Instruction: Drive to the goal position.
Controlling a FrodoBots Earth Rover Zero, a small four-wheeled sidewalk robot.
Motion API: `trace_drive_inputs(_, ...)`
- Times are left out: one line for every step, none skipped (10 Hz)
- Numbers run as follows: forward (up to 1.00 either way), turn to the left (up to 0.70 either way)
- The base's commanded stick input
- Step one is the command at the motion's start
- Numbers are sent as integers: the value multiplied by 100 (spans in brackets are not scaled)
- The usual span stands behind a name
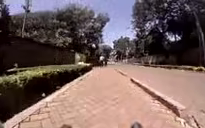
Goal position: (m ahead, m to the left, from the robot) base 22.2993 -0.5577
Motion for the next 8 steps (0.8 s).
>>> trace_drive_inputs(85,0)
trace_drive_inputs(85,0)
trace_drive_inputs(85,0)
trace_drive_inputs(85,0)
trace_drive_inputs(85,0)
trace_drive_inputs(85,0)
trace_drive_inputs(85,0)
trace_drive_inputs(85,0)
